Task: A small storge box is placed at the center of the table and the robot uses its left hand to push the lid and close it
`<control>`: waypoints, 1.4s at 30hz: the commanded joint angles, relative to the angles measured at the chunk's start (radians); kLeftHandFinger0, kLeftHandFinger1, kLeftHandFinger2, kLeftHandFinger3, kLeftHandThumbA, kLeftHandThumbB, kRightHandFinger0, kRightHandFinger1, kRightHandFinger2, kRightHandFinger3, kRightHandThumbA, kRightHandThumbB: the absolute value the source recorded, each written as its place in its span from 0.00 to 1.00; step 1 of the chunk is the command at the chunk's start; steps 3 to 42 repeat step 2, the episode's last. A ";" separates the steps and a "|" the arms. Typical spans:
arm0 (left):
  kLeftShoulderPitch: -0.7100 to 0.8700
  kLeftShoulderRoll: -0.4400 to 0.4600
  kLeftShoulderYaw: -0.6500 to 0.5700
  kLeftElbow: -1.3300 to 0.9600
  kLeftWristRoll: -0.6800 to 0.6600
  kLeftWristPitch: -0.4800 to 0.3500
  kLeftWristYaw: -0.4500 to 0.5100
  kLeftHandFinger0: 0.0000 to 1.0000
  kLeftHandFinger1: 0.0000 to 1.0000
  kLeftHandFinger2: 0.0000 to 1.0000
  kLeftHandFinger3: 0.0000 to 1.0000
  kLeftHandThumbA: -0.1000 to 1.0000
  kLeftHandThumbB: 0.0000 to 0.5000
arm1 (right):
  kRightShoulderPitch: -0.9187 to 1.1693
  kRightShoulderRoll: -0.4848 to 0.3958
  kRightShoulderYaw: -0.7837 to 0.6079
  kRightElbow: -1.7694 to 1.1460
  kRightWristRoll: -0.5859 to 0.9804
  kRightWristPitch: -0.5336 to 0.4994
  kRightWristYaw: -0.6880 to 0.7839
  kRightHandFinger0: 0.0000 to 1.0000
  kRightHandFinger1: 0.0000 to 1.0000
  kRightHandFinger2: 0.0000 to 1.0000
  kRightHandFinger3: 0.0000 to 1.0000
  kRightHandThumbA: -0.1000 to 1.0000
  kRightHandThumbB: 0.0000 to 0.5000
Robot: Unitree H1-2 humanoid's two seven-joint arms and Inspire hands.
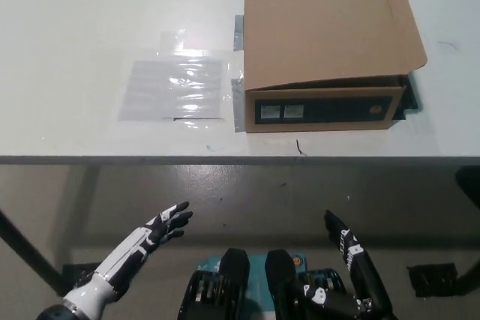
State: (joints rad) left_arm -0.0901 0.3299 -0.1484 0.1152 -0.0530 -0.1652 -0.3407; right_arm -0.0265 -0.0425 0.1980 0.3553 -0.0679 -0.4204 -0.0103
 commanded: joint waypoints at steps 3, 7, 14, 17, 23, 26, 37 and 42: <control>-0.029 -0.003 0.013 -0.012 0.067 -0.032 0.039 1.00 1.00 1.00 1.00 1.00 0.34 | -0.027 -0.001 0.002 -0.014 -0.005 -0.050 0.006 1.00 1.00 1.00 1.00 1.00 0.82; -0.029 -0.003 0.013 -0.012 0.067 -0.032 0.039 1.00 1.00 1.00 1.00 1.00 0.34 | -0.027 -0.001 0.002 -0.014 -0.005 -0.050 0.006 1.00 1.00 1.00 1.00 1.00 0.82; -0.029 -0.003 0.013 -0.012 0.067 -0.032 0.039 1.00 1.00 1.00 1.00 1.00 0.34 | -0.027 -0.001 0.002 -0.014 -0.005 -0.050 0.006 1.00 1.00 1.00 1.00 1.00 0.82; -0.029 -0.003 0.013 -0.012 0.067 -0.032 0.039 1.00 1.00 1.00 1.00 1.00 0.34 | -0.027 -0.001 0.002 -0.014 -0.005 -0.050 0.006 1.00 1.00 1.00 1.00 1.00 0.82; -0.029 -0.003 0.013 -0.012 0.067 -0.032 0.039 1.00 1.00 1.00 1.00 1.00 0.34 | -0.027 -0.001 0.002 -0.014 -0.005 -0.050 0.006 1.00 1.00 1.00 1.00 1.00 0.82; -0.029 -0.003 0.013 -0.012 0.067 -0.032 0.039 1.00 1.00 1.00 1.00 1.00 0.34 | -0.027 -0.001 0.002 -0.014 -0.005 -0.050 0.006 1.00 1.00 1.00 1.00 1.00 0.82; -0.029 -0.003 0.013 -0.012 0.067 -0.032 0.039 1.00 1.00 1.00 1.00 1.00 0.34 | -0.027 -0.001 0.002 -0.014 -0.005 -0.050 0.006 1.00 1.00 1.00 1.00 1.00 0.82; -0.029 -0.003 0.013 -0.012 0.067 -0.032 0.039 1.00 1.00 1.00 1.00 1.00 0.34 | -0.027 -0.001 0.002 -0.014 -0.005 -0.050 0.006 1.00 1.00 1.00 1.00 1.00 0.82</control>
